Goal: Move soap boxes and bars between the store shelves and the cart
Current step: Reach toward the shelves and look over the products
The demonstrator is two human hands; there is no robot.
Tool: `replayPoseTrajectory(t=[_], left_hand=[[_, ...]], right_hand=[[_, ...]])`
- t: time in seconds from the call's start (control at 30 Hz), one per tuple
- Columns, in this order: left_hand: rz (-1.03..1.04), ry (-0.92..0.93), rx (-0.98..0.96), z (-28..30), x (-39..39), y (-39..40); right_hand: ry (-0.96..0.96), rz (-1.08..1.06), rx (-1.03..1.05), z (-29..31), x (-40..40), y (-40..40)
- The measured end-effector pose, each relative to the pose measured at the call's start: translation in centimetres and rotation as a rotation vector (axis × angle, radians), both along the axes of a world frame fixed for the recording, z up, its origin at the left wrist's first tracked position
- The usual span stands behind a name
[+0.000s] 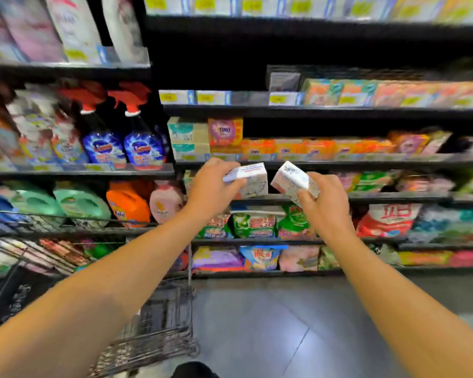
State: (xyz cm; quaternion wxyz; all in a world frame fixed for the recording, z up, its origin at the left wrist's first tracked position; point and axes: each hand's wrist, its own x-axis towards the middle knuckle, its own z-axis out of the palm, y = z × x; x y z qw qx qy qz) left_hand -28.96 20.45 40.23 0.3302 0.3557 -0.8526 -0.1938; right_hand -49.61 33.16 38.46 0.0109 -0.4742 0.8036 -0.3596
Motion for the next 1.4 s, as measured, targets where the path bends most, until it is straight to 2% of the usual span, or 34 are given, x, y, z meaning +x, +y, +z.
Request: replayPoseTrajectory(t=[0.3, 0.73, 0.93, 1.1, 1.3, 1.4], left_hand=[[-0.038, 0.04, -0.107, 6.3, -7.3, -2.2], [0.044, 0.159, -0.212, 10.7, -16.8, -15.0], [0.064, 0.109, -0.231, 10.1, -20.9, -19.9], [0.08, -0.041, -0.153, 9.9, -23.6, -23.6], [0.095, -0.216, -0.028, 9.1, -25.2, -25.2], [0.108, -0.227, -0.081, 8.9, -25.6, -25.3]], right_hand=[[0.056, -0.063, -0.158, 5.1, -6.2, -0.8], [0.077, -0.03, -0.203, 8.1, -13.4, -10.0], [0.077, -0.014, -0.211, 7.8, -15.5, -13.9], [0.078, 0.008, -0.215, 7.1, -16.6, -15.8], [0.063, 0.048, -0.219, 6.7, -17.5, -17.5], [0.068, 0.07, -0.213, 6.6, -17.8, -18.1]])
